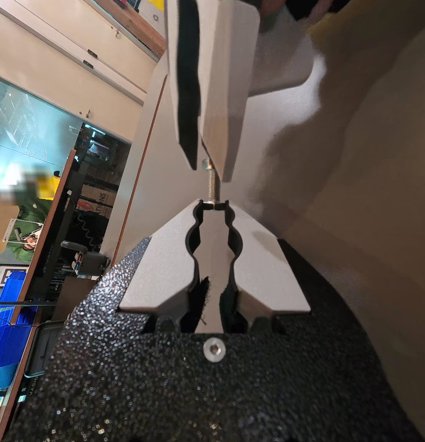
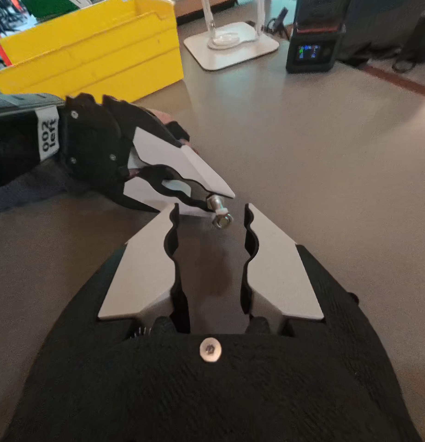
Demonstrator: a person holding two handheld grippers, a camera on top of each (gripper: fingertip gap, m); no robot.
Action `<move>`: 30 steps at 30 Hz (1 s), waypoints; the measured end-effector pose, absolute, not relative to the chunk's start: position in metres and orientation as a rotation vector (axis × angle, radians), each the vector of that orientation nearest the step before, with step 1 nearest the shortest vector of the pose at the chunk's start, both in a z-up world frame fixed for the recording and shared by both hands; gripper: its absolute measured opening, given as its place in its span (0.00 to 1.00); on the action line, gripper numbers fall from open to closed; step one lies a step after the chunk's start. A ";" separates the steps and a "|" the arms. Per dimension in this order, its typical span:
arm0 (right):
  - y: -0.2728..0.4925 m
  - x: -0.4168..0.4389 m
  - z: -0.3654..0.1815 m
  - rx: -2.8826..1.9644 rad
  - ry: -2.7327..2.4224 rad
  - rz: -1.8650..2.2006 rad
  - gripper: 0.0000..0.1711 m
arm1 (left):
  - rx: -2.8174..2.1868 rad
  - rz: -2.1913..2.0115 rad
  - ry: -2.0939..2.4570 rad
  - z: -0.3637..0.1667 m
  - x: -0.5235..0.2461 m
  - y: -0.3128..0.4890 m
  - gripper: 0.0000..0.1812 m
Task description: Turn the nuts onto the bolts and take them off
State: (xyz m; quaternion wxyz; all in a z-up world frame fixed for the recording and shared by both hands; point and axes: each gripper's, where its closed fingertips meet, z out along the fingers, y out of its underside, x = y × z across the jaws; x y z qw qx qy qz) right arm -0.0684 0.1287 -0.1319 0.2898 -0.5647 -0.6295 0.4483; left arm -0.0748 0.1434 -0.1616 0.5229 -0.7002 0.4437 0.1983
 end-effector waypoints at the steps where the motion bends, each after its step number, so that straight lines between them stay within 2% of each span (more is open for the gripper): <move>1: 0.132 -0.065 -0.138 -1.583 -1.679 1.210 0.32 | -1.677 0.476 1.063 -0.162 -0.075 0.143 0.09; 6: 0.124 -0.058 -0.156 -1.685 -1.778 1.228 0.29 | -1.677 0.475 1.063 -0.162 -0.075 0.143 0.09; 11: 0.118 -0.068 -0.138 -1.479 -1.750 1.213 0.30 | -1.675 0.474 1.066 -0.161 -0.075 0.143 0.09; 14: 0.104 -0.070 -0.113 -1.284 -1.719 1.285 0.26 | -1.678 0.477 1.067 -0.162 -0.075 0.143 0.09; 18: 0.133 -0.062 -0.135 -1.497 -1.718 1.135 0.28 | -1.678 0.479 1.068 -0.162 -0.075 0.143 0.09; 22: 0.129 -0.053 -0.163 -1.693 -1.814 1.146 0.30 | -1.678 0.480 1.068 -0.162 -0.075 0.143 0.09; 28: 0.118 -0.069 -0.142 -1.397 -1.796 1.104 0.32 | -1.676 0.474 1.066 -0.161 -0.076 0.143 0.09; 30: 0.108 -0.069 -0.126 -1.249 -1.778 1.147 0.28 | -1.679 0.480 1.070 -0.162 -0.076 0.143 0.09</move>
